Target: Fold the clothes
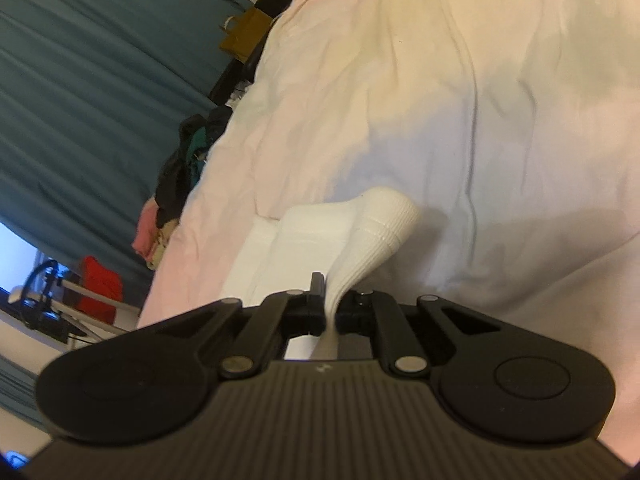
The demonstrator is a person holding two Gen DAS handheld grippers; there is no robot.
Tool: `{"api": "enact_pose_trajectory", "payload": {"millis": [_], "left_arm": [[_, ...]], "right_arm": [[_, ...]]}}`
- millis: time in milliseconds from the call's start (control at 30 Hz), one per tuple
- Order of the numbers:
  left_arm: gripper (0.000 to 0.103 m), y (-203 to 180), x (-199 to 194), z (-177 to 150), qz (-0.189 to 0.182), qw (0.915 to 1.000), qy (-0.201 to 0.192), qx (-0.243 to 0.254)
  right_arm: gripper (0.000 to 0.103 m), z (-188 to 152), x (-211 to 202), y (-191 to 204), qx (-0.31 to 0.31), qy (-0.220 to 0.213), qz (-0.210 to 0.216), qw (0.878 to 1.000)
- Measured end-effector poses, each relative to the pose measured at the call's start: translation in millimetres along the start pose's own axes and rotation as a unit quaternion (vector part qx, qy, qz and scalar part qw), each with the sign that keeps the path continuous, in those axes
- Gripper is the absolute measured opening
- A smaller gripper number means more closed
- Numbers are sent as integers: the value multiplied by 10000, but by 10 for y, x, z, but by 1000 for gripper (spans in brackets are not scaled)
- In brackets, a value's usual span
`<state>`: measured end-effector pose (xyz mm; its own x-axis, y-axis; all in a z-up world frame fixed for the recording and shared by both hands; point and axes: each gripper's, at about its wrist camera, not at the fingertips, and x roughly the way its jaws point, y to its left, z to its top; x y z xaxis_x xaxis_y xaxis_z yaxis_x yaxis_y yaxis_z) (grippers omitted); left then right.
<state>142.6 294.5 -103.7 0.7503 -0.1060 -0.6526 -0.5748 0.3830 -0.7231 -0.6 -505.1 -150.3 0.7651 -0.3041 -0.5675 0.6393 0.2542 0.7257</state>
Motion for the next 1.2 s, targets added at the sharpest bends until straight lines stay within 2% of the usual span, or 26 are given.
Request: {"api": "enact_pose_trajectory", "payload": {"millis": [67,167,267,367,467,533,600,667,733,767,833,867,900,933,967,1000,1033,1067,1133,1200], "left_arm": [[11,-42,-123,53,64,9999,-38,134],[10,86,-643,236,-4,9990,-114,429],[10,22,-944,312,-96,9979,-87,637],[10,-25,-1198,397,-115,9963,-21,849],[10,31,-1295,391,136,9931,61,1166],[10,114,-1257,352,397,9876,189,1510],[11,179,-1209,310,613,9814,345,1788],[13,196,-1161,275,700,9772,387,1966],[27,210,-1168,251,823,9755,317,2015],[28,210,-1190,248,883,9752,280,2008],[39,169,-1244,233,996,9721,212,2112],[44,140,-1266,224,1077,9691,160,2213],[55,100,-1308,201,1168,9648,77,2357],[62,54,-1373,161,1244,9597,-21,2520],[65,5,-1441,112,1295,9541,-147,2695],[73,-46,-1511,53,1317,9480,-303,2883],[81,-106,-1575,-7,1330,9410,-478,3075],[82,-173,-1632,-70,1332,9331,-675,3272],[83,-332,-1737,-234,1263,9163,-967,3676],[83,-508,-1832,-428,1079,9037,-1206,3965]], "right_arm": [[6,9,-5,5,-75,-8,-51,10000],[5,26,-61,31,-315,-87,-164,9993],[5,40,-205,84,-450,-274,-259,9983],[5,15,-361,131,-645,-480,-572,9951],[5,-22,-399,63,-624,-395,-996,9923],[6,-51,-284,-5,-608,-148,-1322,9892],[7,-54,-197,-38,-647,42,-1465,9871],[8,-54,-183,-16,-816,79,-1510,9851],[9,-64,-208,49,-1007,25,-1546,9828],[10,-66,-234,80,-1067,-17,-1538,9823],[13,-62,-300,137,-1164,-101,-1490,9819],[20,-60,-333,166,-1212,-143,-1466,9816],[32,-61,-374,204,-1296,-228,-1434,9809],[41,-66,-424,251,-1411,-352,-1396,9795],[62,-70,-474,298,-1527,-476,-1357,9778],[77,-79,-530,349,-1644,-633,-1317,9755],[81,-92,-592,403,-1761,-821,-1274,9726],[80,-103,-651,461,-1876,-972,-1210,9699],[79,-132,-768,581,-2084,-1136,-938,9669],[79,-217,-901,725,-2323,-1239,-559,9631]]}}
